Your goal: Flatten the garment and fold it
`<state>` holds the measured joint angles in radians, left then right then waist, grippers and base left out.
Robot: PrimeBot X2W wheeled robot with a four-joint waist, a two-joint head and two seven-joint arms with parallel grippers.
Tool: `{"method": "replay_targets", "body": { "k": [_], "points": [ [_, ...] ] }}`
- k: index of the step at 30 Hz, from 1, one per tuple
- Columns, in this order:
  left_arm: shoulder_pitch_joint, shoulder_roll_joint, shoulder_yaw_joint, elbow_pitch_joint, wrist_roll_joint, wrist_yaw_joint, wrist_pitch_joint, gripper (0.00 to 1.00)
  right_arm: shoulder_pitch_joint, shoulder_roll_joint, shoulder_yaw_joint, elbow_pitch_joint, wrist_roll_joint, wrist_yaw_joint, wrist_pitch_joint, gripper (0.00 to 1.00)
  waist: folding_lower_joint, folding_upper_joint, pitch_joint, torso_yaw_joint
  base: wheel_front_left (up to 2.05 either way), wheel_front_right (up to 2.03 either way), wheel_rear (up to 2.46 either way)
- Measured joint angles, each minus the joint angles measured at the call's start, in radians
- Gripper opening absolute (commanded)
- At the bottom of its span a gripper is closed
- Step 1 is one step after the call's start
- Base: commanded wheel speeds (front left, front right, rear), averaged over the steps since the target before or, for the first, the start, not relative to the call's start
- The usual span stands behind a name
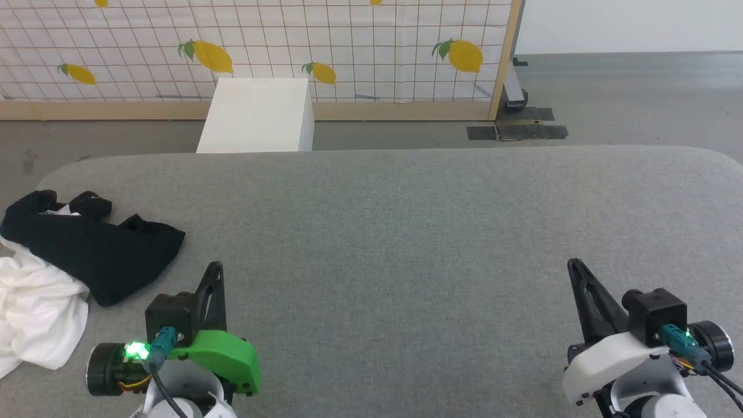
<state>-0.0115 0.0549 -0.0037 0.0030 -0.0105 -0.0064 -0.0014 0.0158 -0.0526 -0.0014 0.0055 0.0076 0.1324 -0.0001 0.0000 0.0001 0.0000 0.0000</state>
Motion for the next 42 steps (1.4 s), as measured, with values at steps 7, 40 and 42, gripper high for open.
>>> {"method": "replay_targets", "body": {
  "k": [7, 40, 42],
  "points": [
    [0.000, 0.000, 0.000, 0.000, 0.000, 0.000, 0.000, 0.00, 0.000, 0.000, 0.000, 0.000, 0.000, 0.000, 0.000, 0.00, 0.0000, 0.0000, 0.000, 0.000, 0.00, 0.00, 0.00],
    [0.000, 0.000, 0.000, 0.000, 0.000, 0.000, 0.000, 0.00, 0.000, 0.000, 0.000, 0.000, 0.000, 0.000, 0.000, 0.00, 0.0000, 0.0000, 0.000, 0.000, 0.00, 0.00, 0.00],
    [0.000, 0.000, 0.000, 0.000, 0.000, 0.000, 0.000, 0.00, 0.000, 0.000, 0.000, 0.000, 0.000, 0.000, 0.000, 0.00, 0.0000, 0.0000, 0.000, 0.000, 0.00, 0.00, 0.00]
  ]
}}
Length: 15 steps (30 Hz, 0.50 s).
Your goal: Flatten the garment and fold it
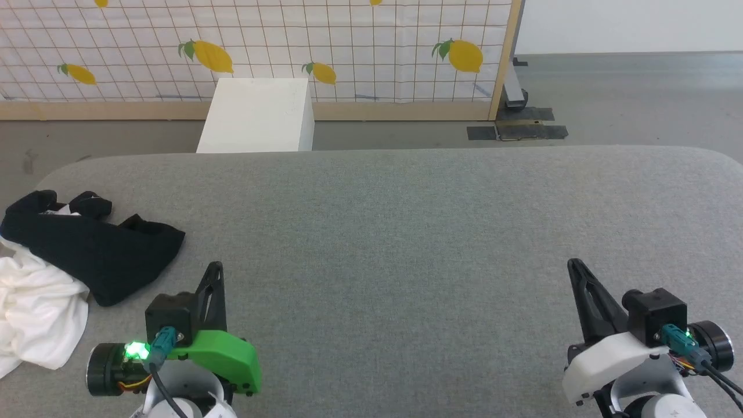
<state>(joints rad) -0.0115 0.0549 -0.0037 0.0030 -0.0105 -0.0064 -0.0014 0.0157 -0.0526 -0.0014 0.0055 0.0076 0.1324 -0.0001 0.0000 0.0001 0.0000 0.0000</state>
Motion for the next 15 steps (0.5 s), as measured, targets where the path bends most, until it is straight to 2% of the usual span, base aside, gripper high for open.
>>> {"method": "replay_targets", "body": {
  "k": [10, 11, 12, 13, 14, 15],
  "points": [
    [0.000, 0.000, 0.000, 0.000, 0.000, 0.000, 0.000, 0.00, 0.000, 0.000, 0.000, 0.000, 0.000, 0.000, 0.000, 0.00, 0.0000, 0.0000, 0.000, 0.000, 0.00, 0.00, 0.00],
    [0.000, 0.000, 0.000, 0.000, 0.000, 0.000, 0.000, 1.00, 0.000, 0.000, 0.000, 0.000, 0.000, 0.000, 0.000, 1.00, 0.0000, -0.0001, 0.000, 0.000, 0.00, 0.00, 0.00],
    [0.000, 0.000, -0.001, 0.000, -0.001, 0.000, 0.000, 0.00, 0.000, 0.000, 0.000, 0.001, 0.001, 0.000, 0.000, 0.00, 0.0000, 0.0000, 0.000, 0.000, 0.00, 0.00, 0.00],
    [0.000, 0.000, -0.002, 0.000, -0.001, 0.000, 0.000, 1.00, 0.001, 0.000, -0.001, 0.001, 0.001, 0.000, 0.000, 1.00, 0.0000, 0.0000, 0.000, 0.000, 0.00, 0.00, 0.00],
    [0.000, 0.000, -0.003, 0.000, -0.001, 0.000, 0.000, 0.00, 0.001, 0.000, -0.001, 0.001, 0.001, 0.000, 0.000, 0.00, 0.0000, 0.0000, 0.000, 0.000, 0.00, 0.00, 0.00],
    [0.000, 0.000, -0.004, 0.000, -0.001, 0.000, 0.000, 1.00, 0.001, 0.000, -0.001, 0.001, 0.001, 0.000, 0.000, 1.00, 0.0000, 0.0000, 0.000, 0.000, 0.00, 0.00, 0.00]
  ]
}}
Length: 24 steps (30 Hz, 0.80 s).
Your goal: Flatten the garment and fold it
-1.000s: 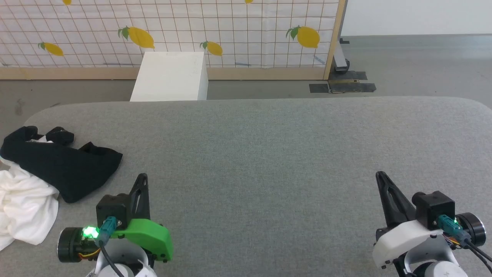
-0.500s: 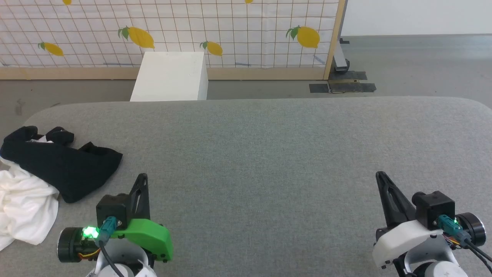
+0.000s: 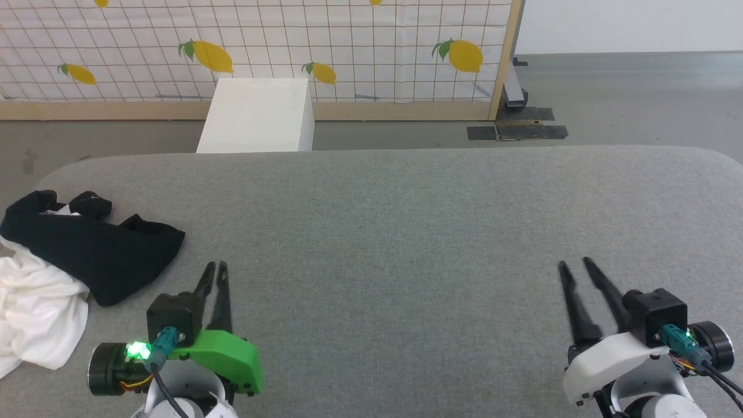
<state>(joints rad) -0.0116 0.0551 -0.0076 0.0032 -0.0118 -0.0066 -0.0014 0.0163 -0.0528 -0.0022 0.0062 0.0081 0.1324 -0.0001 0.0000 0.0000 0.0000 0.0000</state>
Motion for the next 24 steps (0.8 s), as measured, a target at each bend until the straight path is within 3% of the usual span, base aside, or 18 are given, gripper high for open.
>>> {"method": "replay_targets", "body": {
  "k": [24],
  "points": [
    [-0.001, 0.001, -0.011, 0.015, -0.028, 0.045, -0.043, 1.00, 0.000, 0.000, -0.002, 0.016, 0.018, 0.000, -0.027, 1.00, 0.0000, 0.0000, 0.002, 0.067, 0.00, 0.00, 0.00]
  ]
}}
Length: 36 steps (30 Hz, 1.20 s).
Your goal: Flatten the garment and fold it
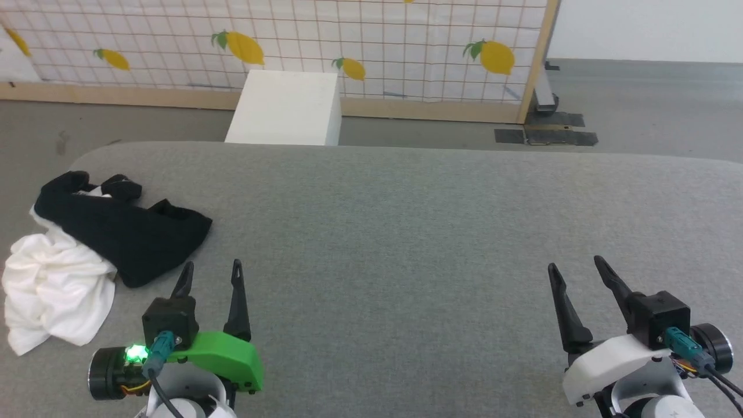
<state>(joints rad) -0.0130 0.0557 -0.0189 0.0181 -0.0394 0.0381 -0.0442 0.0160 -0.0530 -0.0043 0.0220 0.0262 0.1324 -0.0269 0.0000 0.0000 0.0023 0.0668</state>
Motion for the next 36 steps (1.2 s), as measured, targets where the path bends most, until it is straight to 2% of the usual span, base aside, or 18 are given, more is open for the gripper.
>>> {"method": "replay_targets", "body": {
  "k": [36],
  "points": [
    [0.013, 0.000, 0.009, -0.005, -0.058, 0.068, -0.073, 1.00, -0.017, 0.000, 0.036, 0.028, 0.036, 0.000, -0.053, 1.00, 0.0000, 0.0000, 0.017, 0.182, 0.00, 0.00, 0.00]
  ]
}}
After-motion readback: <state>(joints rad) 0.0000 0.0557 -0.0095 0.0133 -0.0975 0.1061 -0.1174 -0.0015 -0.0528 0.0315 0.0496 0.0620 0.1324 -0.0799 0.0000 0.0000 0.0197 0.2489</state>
